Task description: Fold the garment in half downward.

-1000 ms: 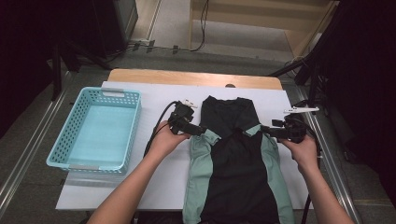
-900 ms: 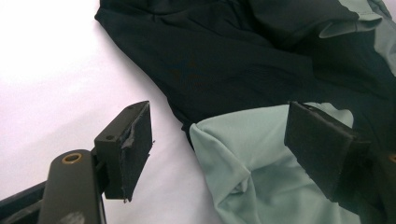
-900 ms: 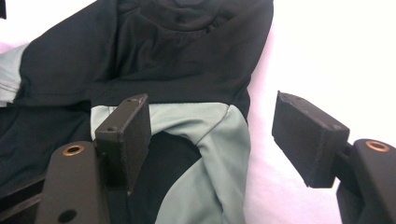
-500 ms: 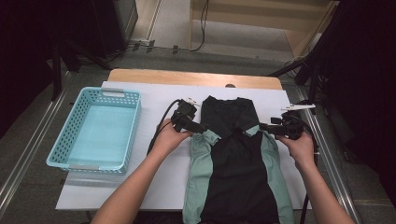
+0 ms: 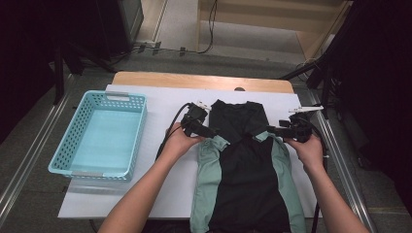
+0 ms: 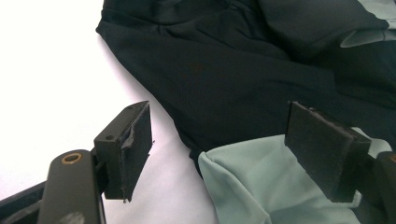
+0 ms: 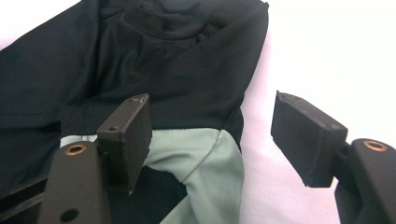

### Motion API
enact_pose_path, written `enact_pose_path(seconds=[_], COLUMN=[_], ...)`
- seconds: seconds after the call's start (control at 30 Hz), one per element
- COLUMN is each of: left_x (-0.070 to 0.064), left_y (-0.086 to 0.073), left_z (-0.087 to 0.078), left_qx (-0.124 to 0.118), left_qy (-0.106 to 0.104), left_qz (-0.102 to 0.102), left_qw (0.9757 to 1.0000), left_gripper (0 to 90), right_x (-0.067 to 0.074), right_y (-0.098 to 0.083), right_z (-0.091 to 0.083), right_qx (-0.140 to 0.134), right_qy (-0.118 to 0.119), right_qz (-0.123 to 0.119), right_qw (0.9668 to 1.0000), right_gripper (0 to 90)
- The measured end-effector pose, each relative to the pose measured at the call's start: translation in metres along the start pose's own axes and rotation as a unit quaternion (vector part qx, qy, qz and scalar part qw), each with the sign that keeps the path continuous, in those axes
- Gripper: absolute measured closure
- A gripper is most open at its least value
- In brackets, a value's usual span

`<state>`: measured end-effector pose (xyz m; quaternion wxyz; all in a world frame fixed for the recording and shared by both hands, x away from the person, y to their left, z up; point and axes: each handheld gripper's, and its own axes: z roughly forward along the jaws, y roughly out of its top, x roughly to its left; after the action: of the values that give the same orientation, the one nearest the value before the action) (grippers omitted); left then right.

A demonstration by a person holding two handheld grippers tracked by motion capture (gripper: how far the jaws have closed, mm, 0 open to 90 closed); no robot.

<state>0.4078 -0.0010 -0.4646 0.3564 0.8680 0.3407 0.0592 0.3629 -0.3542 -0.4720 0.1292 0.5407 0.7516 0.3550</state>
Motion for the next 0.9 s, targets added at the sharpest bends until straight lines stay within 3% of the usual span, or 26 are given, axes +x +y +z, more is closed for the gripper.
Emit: enact_pose_path(seconds=[0.17,0.37,0.53,0.9], left_x=[0.001,0.002,0.004,0.015], left_y=[0.004,0.009,0.009,0.006], left_z=[0.004,0.01,0.017,0.029], left_qx=[0.001,-0.004,0.002,0.004], left_qy=[-0.004,-0.008,0.002,0.019], left_qz=[-0.003,-0.006,-0.005,-0.024], left_qw=[1.0,0.9999,1.0,0.9995], left_gripper=[24.3,24.4,24.5,25.3], right_x=[-0.001,0.001,-0.001,-0.004], right_y=[0.005,0.011,0.014,0.018], right_z=[0.006,0.013,0.023,0.042], right_qx=[-0.002,0.002,0.007,0.015], right_qy=[0.003,-0.005,-0.009,-0.016], right_qz=[0.01,0.001,0.002,0.005], right_qw=[0.9999,1.0,0.9999,0.9997], right_gripper=[28.0,28.2,28.6,29.8])
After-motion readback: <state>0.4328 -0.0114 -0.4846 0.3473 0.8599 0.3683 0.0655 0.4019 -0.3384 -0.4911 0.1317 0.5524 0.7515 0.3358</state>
